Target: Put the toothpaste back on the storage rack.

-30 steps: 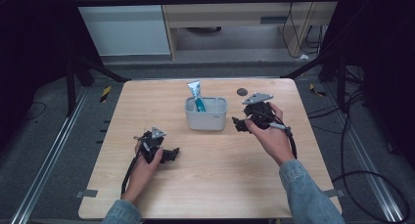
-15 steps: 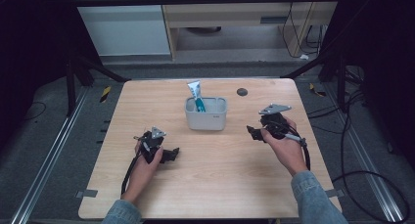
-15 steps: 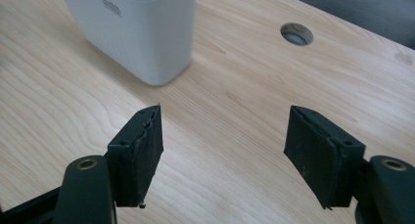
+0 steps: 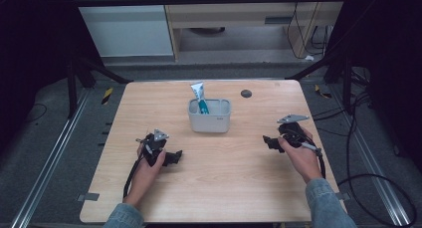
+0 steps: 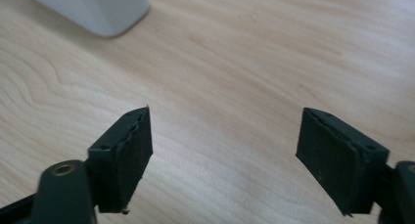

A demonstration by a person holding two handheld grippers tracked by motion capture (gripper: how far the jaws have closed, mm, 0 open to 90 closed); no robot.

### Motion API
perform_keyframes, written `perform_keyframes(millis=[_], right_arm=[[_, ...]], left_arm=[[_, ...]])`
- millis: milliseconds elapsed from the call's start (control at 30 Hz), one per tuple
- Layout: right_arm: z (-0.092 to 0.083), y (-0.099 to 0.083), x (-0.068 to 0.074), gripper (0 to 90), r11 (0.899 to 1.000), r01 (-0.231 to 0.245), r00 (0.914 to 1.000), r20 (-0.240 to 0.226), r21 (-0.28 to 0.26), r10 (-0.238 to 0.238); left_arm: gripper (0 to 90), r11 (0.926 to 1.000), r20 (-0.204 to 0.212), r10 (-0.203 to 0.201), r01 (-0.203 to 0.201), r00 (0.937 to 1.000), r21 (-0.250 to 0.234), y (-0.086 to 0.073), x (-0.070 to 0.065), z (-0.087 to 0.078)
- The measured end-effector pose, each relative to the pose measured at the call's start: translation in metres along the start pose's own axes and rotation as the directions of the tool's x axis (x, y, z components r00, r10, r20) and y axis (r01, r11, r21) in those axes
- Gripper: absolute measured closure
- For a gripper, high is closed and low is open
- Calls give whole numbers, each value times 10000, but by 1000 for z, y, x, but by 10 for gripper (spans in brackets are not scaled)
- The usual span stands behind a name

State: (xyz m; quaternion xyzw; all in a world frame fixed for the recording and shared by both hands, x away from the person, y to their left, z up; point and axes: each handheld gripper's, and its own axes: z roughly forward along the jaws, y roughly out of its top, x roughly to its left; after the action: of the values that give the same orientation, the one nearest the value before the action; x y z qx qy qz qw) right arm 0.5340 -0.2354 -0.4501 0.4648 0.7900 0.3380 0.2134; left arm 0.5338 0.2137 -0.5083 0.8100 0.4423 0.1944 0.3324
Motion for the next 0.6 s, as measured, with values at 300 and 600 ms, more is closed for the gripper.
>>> perform_keyframes(millis=[300, 600], right_arm=[[15, -24, -13, 121, 9980, -499, 9986, 193, 393, 492], [27, -36, -21, 119, 9938, -1115, 9915, 673, -5, 1113]], left_arm=[[0, 10000, 0, 2, -2, 10000, 4, 0, 0, 0], [0, 10000, 1, 4, -4, 10000, 1, 0, 0, 0]])
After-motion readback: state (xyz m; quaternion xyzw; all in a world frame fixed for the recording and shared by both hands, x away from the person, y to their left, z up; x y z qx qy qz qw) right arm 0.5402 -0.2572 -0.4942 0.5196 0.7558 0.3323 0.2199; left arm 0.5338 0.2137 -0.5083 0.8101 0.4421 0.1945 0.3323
